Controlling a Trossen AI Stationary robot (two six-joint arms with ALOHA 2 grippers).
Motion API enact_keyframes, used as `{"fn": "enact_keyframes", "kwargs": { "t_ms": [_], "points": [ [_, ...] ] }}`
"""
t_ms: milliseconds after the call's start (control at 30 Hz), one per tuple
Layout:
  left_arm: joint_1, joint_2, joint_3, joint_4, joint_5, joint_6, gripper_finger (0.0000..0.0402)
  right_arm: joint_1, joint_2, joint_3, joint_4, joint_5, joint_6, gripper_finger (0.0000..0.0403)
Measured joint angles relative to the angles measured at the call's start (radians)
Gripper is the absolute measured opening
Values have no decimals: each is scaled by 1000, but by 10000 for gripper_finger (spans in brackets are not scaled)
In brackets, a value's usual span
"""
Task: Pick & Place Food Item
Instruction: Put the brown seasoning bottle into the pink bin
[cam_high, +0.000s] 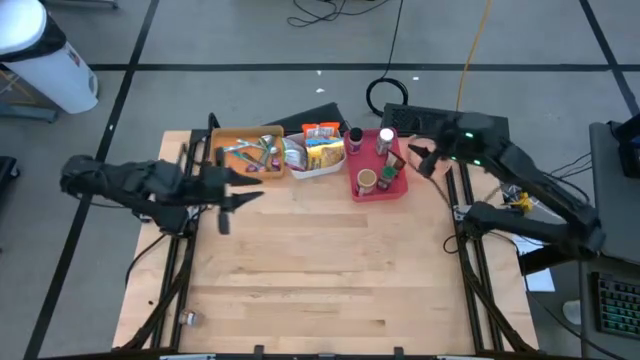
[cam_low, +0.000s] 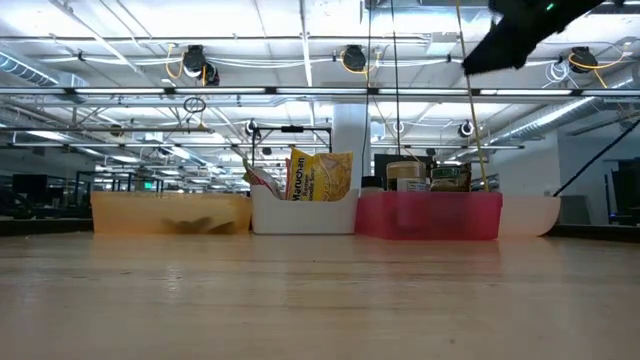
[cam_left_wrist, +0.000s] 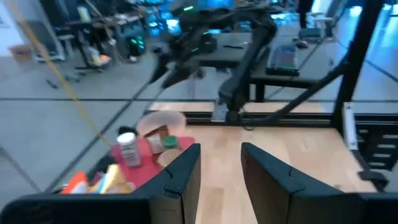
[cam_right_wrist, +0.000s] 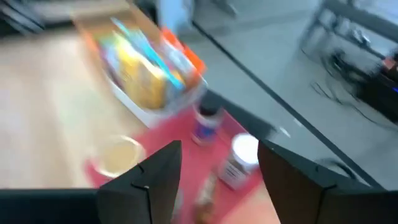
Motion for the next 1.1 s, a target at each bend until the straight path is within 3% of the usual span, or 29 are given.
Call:
{"fn": "enact_keyframes", "kwargs": {
  "t_ms": [133,233,433,567,733,833,967,1033,1100],
  "points": [
    [-62,-136,-140,77,-97,19,124,0,-138,0,0,-171,44,202],
    [-89,-252,-290,165,-103,67,124,0,-219,0,0,-278,66,197],
    [-104,-450,-521,260,-99,144,124,0,-322,-11,-24,-303,100,190],
    [-101,-549,-596,294,-92,133,124,0,-349,-73,-13,-304,99,191],
    [-102,-585,-608,356,-6,136,124,0,-326,-178,58,-380,83,190],
    [-101,-569,-608,446,69,179,124,1,-301,-252,184,-505,111,188],
    [-101,-497,-607,550,282,163,124,6,-265,-346,362,-678,177,190],
    [-102,-458,-607,567,386,111,124,31,-249,-381,418,-695,202,191],
    [-103,-425,-601,537,419,31,124,75,-238,-408,449,-693,203,191]
  ]
}}
